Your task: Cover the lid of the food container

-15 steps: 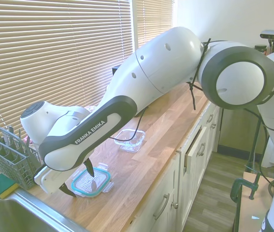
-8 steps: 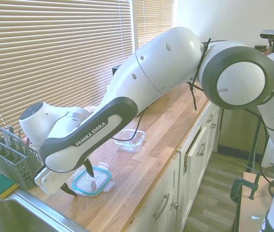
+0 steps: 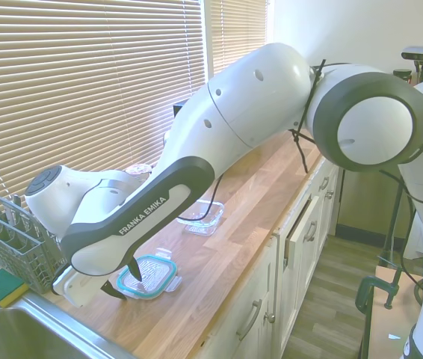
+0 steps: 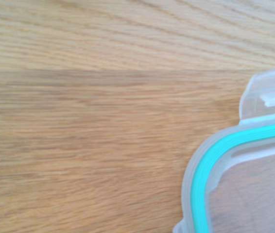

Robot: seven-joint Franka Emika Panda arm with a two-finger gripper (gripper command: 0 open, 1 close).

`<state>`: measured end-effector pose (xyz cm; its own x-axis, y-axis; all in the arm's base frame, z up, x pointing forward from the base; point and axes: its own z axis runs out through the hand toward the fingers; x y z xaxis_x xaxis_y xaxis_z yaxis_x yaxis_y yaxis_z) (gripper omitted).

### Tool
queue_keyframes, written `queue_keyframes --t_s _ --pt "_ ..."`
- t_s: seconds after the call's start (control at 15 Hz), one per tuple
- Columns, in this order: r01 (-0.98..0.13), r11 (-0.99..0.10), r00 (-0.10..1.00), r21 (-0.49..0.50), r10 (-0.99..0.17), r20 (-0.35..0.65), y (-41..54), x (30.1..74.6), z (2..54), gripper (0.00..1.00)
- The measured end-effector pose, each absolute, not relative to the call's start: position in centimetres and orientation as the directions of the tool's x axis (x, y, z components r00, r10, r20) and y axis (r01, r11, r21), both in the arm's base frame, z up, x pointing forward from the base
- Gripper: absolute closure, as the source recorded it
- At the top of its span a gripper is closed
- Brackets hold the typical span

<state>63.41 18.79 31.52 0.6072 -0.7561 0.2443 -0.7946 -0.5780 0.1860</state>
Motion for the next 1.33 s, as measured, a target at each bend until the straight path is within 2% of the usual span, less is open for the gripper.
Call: queue_keyframes --t_s 0.93,1.33 --pt "-0.798 -0.565 0.602 0.207 -0.756 0.257 18.5 63.3 31.4 1.00" --pt "-0.812 -0.559 0.583 0.166 -0.766 0.272 18.4 63.8 34.7 1.00"
